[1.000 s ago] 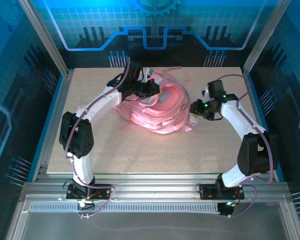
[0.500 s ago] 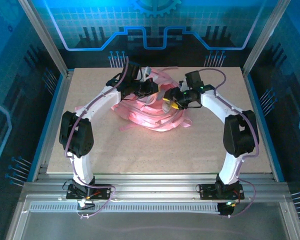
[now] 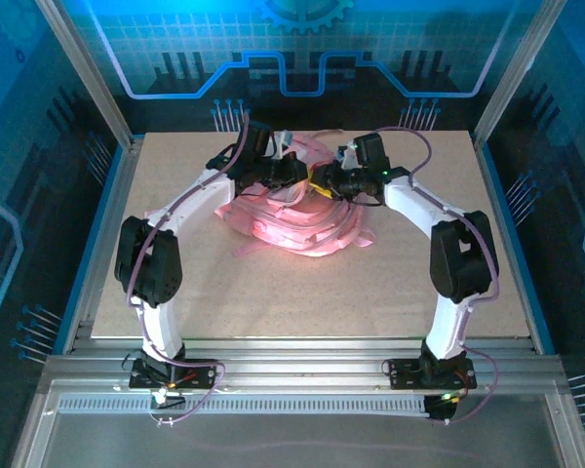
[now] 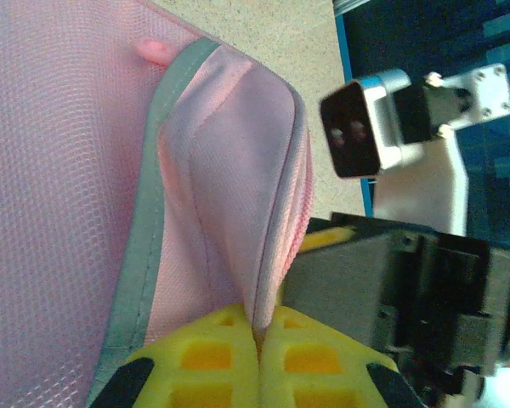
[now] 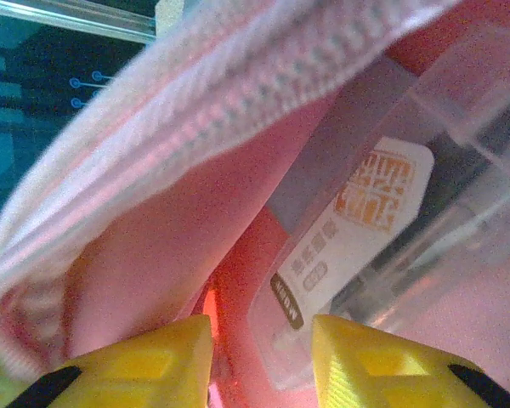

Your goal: Pack the student bag

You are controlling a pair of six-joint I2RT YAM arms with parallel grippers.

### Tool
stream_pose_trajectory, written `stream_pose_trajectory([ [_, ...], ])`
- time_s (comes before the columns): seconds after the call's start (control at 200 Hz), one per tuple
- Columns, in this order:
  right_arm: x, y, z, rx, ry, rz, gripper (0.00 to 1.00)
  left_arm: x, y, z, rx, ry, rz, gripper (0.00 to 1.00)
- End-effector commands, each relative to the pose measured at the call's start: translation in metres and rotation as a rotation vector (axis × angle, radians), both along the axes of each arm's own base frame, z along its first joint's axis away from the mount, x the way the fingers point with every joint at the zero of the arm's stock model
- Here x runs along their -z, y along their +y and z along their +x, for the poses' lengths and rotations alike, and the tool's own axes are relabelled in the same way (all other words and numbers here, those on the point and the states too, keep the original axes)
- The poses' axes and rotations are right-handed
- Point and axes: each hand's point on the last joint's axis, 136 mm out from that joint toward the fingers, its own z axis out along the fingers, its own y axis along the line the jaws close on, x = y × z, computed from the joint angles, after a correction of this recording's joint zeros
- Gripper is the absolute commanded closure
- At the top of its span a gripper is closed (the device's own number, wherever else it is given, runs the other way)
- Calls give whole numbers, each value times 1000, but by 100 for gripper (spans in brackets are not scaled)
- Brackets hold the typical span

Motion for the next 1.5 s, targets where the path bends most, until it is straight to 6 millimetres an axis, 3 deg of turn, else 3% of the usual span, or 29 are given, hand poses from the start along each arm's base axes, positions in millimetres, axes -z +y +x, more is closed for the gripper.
stream_pose_trajectory([
  [0.0, 0, 22, 0, -53, -24, 25, 67, -63, -23, -18, 97, -130, -120, 100],
  [0.14, -8, -2, -18, -39, -70, -101, 64, -55, -23, -13, 85, -123, -106, 99],
  [0.29, -4, -36, -59, -36, -78, -300, 56, -46, -26, -9, 76, -93, -117, 92],
  [0.335, 1, -46, -72, -27, -66, -350, 54, -43, -26, -8, 69, -85, -119, 83],
  [0.405, 8, -56, -91, -10, -50, -407, 50, -42, -25, -8, 66, -81, -117, 57],
  [0.475, 14, -56, -109, 2, -37, -442, 49, -41, -21, -11, 59, -91, -103, 43],
  [0.64, 16, -23, -130, 3, -51, -497, 47, -32, 8, -14, -13, -109, -82, 31],
  [0.82, 9, 27, -125, 45, -79, -568, 43, -4, 67, -13, -165, -65, -75, 29],
  [1.021, 18, 61, -108, 145, -21, -579, 33, 26, 130, -19, -335, -39, -56, 28],
  [1.211, 32, 78, -93, 221, 23, -559, 33, 53, 162, -18, -439, -21, -43, 26],
  [1.291, 36, 76, -87, 286, 41, -583, 34, 68, 170, -14, -471, -13, -35, 27],
  [1.496, 50, 58, -73, 475, 110, -635, 35, 109, 171, -9, -495, 12, -41, 46],
])
